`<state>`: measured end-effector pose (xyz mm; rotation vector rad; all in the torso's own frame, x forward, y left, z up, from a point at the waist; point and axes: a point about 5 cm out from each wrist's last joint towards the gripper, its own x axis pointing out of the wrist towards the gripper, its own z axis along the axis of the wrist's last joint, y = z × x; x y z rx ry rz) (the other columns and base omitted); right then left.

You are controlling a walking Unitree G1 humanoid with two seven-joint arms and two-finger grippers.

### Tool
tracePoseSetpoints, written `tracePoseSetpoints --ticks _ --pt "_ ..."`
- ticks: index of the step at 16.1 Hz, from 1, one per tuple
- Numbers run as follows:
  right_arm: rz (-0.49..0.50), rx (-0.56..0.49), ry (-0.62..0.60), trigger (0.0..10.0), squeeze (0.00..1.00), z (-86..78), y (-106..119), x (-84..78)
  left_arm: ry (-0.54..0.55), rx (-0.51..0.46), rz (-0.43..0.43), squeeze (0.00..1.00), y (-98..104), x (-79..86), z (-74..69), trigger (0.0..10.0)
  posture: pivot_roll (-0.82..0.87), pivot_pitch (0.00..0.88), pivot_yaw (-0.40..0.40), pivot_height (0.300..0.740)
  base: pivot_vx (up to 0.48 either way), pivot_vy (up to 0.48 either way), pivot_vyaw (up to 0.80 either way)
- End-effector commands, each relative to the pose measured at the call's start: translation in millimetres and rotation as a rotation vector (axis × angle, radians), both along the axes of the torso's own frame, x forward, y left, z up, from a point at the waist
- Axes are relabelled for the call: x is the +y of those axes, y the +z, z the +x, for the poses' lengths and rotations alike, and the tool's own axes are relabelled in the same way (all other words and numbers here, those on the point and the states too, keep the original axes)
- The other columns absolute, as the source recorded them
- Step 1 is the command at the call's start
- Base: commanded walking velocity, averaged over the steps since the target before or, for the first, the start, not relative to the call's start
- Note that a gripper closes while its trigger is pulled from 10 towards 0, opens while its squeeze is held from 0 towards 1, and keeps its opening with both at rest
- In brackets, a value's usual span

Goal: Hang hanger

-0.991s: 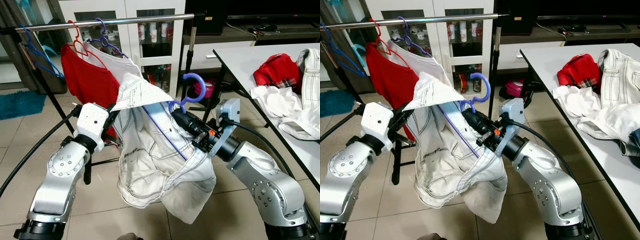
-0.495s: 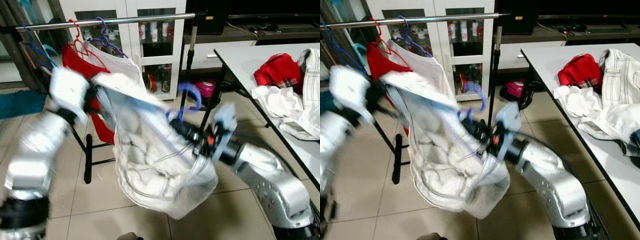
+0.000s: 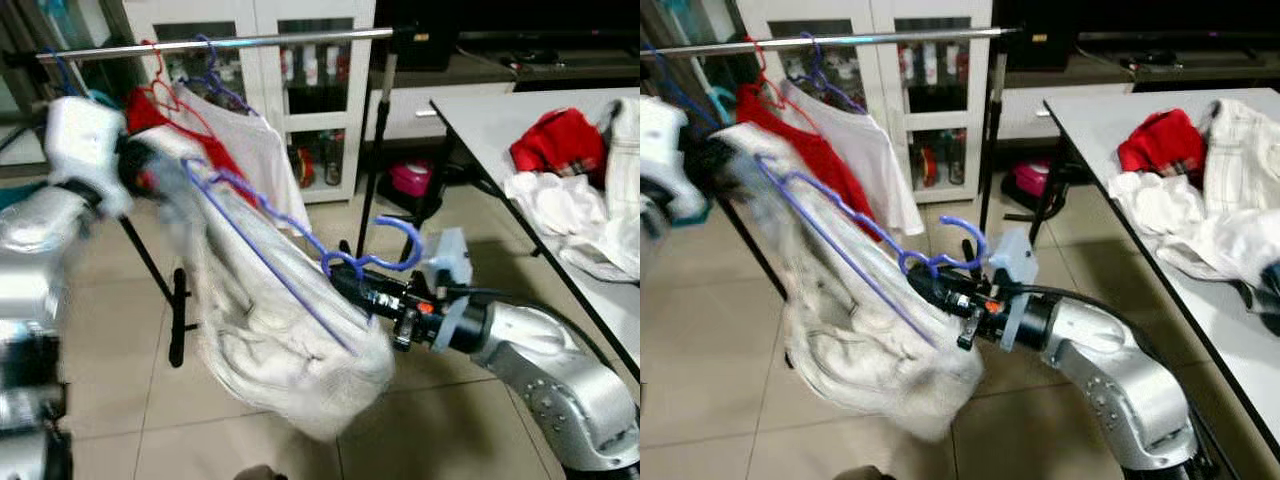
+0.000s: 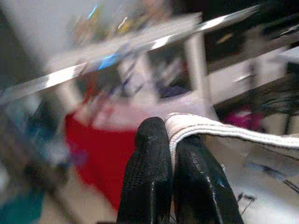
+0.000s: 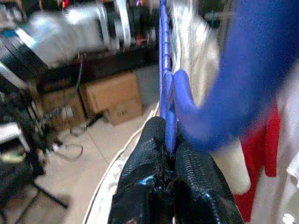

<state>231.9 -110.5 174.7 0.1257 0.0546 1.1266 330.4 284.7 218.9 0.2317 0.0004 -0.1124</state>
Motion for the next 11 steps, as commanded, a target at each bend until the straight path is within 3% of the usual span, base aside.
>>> tracePoseSetpoints --ticks 1,3,5,6,10,11 --pt "0.007 0.004 -0.044 0.0 0.0 1.5 2.1 -9.4 0.083 -0.012 -0.034 0.0 -3.3 17.3 -1.5 0.0 -0.03 0.0 0.033 0.74 0.0 0.0 0.0" --pt "0.05 0.029 -0.087 0.0 0.0 2.2 2.3 -12.0 0.076 0.021 -0.096 0.0 -20.5 6.9 -3.3 0.0 -0.04 0.0 0.04 0.74 0.0 0.0 0.0" --pt "0.214 0.001 -0.319 0.0 0.0 22.5 16.8 -28.4 -0.02 0.049 -0.113 0.0 -33.4 -14.9 -5.7 0.0 -0.03 0.0 0.039 0.74 0.0 0.0 0.0" --pt "0.243 -0.004 -0.36 0.0 0.0 27.2 20.9 -32.0 -0.055 0.053 -0.112 0.0 -35.0 -22.2 -6.9 0.0 -0.03 0.0 0.041 0.74 0.0 0.0 0.0" --pt "0.439 -0.018 -0.522 0.0 0.0 52.5 42.3 -33.6 -0.28 0.064 -0.185 0.0 -39.8 -95.2 -28.0 0.0 -0.04 0.0 0.045 0.74 0.0 0.0 0.0" --pt "0.467 -0.006 -0.557 0.0 0.0 57.1 42.5 -32.5 -0.3 0.054 -0.207 0.0 -38.9 -105.1 -32.0 0.0 -0.03 0.0 0.039 0.74 0.0 0.0 0.0"
